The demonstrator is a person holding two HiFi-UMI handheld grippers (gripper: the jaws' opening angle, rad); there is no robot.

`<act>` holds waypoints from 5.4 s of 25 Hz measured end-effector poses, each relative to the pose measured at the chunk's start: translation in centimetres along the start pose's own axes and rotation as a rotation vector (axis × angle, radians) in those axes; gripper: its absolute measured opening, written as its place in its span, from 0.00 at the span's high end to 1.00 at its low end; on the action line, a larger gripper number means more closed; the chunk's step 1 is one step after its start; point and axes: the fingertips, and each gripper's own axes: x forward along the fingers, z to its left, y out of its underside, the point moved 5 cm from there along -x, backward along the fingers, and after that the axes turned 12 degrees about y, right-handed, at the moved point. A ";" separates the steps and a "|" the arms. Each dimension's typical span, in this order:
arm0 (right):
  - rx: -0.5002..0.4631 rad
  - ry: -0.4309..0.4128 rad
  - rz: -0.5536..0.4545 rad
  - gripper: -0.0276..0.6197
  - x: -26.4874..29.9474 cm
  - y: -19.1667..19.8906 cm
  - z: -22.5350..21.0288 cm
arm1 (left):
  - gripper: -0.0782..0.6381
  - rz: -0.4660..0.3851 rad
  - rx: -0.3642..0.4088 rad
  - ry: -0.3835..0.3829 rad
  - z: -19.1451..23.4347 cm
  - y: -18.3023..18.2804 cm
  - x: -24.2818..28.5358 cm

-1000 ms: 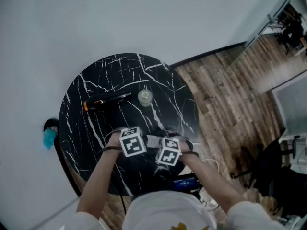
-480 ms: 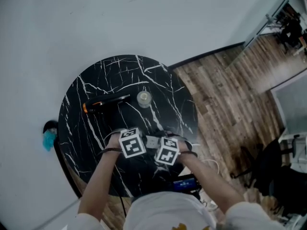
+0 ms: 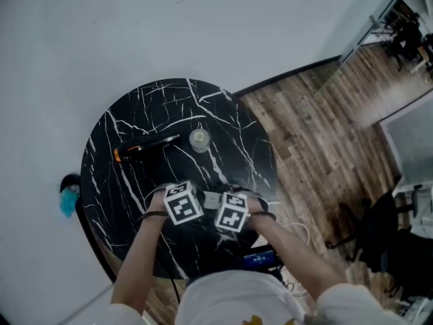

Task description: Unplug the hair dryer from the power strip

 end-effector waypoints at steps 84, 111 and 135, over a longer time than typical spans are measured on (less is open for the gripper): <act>-0.149 -0.015 0.060 0.54 0.1 -0.3 0.4 | 0.82 0.023 -0.053 0.026 -0.1 0.2 -0.8; -0.127 -0.014 0.100 0.54 0.1 -0.3 0.2 | 0.81 -0.013 -0.070 0.060 0.3 -0.5 -1.5; -0.143 -0.015 0.099 0.54 0.1 -0.2 0.3 | 0.81 -0.008 -0.070 0.061 -0.1 -0.8 -1.6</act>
